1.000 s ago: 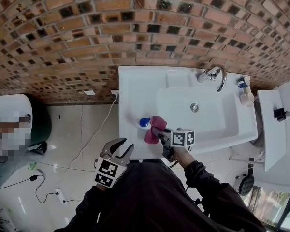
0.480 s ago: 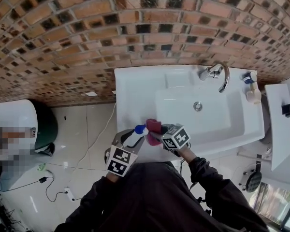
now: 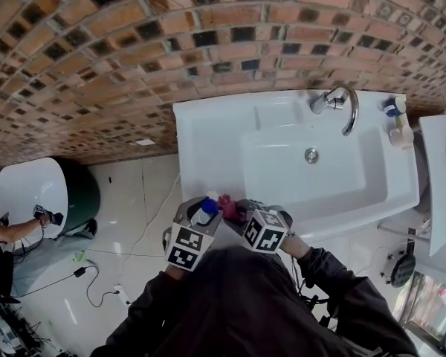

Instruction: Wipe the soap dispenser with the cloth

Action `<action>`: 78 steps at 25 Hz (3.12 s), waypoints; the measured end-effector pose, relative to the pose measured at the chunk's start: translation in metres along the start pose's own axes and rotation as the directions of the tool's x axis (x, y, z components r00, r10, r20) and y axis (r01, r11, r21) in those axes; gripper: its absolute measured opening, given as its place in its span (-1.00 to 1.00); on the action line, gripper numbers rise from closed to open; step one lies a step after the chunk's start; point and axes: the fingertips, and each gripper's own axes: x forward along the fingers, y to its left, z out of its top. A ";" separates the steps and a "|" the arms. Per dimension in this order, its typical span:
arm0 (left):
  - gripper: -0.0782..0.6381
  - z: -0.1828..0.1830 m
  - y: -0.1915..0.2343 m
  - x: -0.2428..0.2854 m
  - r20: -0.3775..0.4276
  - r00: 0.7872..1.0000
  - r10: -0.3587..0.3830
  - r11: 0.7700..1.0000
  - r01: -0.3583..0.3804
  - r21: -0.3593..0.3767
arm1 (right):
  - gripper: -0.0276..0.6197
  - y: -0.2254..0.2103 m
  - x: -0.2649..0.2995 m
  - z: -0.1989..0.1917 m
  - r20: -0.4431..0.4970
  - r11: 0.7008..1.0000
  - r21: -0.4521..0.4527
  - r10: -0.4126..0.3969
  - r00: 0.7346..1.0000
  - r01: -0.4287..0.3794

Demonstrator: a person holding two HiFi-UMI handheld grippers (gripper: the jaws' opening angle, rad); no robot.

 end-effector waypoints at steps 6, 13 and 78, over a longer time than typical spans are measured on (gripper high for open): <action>-0.39 -0.001 0.003 0.005 -0.017 1.000 0.010 1.000 -0.009 0.019 | -0.73 -0.033 -0.023 -0.005 0.151 0.951 0.307 -0.016 0.988 -0.032; -0.39 -0.003 0.003 0.004 -0.033 0.999 0.008 1.000 -0.007 0.009 | -0.73 -0.064 -0.026 0.020 0.473 0.625 0.675 0.041 0.880 -0.392; -0.29 -0.009 -0.016 -0.052 0.228 0.968 -0.103 0.995 0.097 0.036 | -0.73 -0.014 -0.076 0.039 0.317 0.859 0.510 -0.240 0.917 0.049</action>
